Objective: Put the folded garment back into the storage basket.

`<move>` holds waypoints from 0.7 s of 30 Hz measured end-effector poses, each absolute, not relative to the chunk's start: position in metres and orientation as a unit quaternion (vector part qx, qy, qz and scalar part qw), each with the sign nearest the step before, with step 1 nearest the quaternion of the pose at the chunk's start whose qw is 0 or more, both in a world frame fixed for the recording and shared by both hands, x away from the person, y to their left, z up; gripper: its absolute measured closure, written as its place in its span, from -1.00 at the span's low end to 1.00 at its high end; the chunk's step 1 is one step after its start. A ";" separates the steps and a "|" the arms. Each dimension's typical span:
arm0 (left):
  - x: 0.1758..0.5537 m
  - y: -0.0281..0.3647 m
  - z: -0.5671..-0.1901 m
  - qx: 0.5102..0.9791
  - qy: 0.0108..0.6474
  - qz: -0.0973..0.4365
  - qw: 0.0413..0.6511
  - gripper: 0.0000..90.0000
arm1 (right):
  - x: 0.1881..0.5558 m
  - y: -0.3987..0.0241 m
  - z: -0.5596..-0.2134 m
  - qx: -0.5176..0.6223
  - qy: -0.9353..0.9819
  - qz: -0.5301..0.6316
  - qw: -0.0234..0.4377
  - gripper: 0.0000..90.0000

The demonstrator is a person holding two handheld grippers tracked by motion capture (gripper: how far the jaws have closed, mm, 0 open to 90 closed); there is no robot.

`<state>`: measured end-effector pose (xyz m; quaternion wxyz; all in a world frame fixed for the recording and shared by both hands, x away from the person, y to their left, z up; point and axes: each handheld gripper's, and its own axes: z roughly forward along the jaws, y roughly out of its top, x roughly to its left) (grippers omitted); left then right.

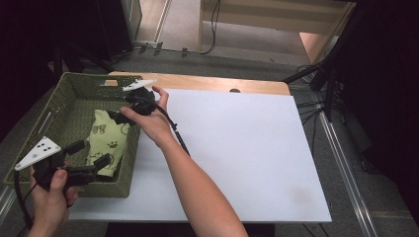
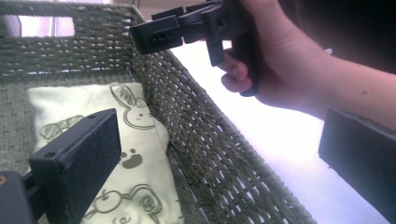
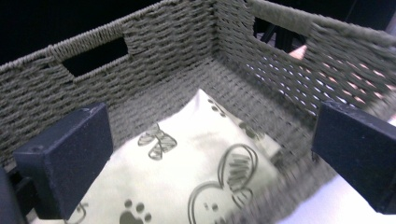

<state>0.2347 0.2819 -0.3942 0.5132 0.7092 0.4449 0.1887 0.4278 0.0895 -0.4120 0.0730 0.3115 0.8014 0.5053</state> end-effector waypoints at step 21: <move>0.241 0.213 -0.387 0.742 0.388 0.161 0.522 -1.00 | 0.410 -0.002 -0.411 0.344 0.777 0.520 0.086 -1.00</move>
